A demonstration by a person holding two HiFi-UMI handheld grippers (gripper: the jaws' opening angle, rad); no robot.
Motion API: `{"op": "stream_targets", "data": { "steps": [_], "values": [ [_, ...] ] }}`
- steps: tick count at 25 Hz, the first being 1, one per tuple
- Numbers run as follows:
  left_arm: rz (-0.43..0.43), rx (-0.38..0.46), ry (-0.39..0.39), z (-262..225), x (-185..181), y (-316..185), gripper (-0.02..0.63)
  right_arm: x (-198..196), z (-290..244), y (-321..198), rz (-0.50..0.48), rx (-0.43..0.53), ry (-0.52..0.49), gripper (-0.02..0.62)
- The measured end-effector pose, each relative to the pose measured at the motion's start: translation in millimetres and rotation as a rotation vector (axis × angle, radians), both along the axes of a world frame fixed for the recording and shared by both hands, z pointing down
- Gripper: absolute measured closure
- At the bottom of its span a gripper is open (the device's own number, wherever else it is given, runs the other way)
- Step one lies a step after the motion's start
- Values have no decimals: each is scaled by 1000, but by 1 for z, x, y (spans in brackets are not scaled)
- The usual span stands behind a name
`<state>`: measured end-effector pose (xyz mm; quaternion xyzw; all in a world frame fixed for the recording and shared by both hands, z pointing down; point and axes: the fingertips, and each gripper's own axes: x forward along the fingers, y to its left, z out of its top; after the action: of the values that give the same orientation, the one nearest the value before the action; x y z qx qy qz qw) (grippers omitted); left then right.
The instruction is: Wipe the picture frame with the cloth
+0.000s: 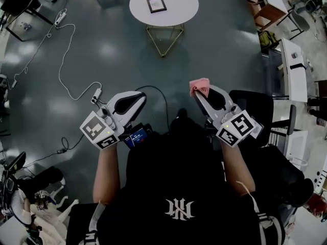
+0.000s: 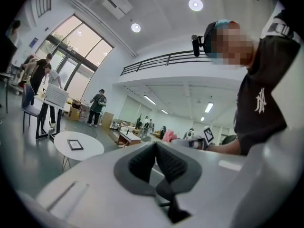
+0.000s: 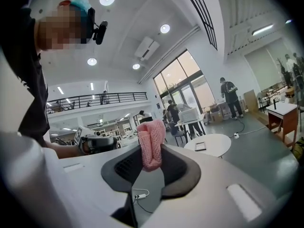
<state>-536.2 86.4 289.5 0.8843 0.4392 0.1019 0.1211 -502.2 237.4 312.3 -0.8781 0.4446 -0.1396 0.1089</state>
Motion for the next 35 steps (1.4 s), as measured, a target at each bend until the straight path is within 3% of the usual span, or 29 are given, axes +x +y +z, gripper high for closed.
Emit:
{"op": "stream_targets", "data": {
  "steps": [5, 10, 16, 24, 30, 35],
  "values": [
    [-22, 27, 45, -31, 61, 49, 603, 61, -21, 60, -8, 32, 35, 502],
    [-54, 59, 43, -30, 97, 80, 603, 100, -4, 96, -23, 39, -5, 502],
    [-86, 78, 2, -19, 139, 83, 603, 124, 11, 113, -28, 60, -47, 502],
    [-54, 63, -28, 9, 216, 91, 603, 181, 28, 128, 13, 37, -75, 502],
    [-110, -14, -49, 20, 326, 71, 603, 273, 20, 126, 18, -36, -76, 502],
    [-144, -43, -80, 21, 401, 37, 603, 355, 3, 93, -9, -61, -55, 502]
  ]
}}
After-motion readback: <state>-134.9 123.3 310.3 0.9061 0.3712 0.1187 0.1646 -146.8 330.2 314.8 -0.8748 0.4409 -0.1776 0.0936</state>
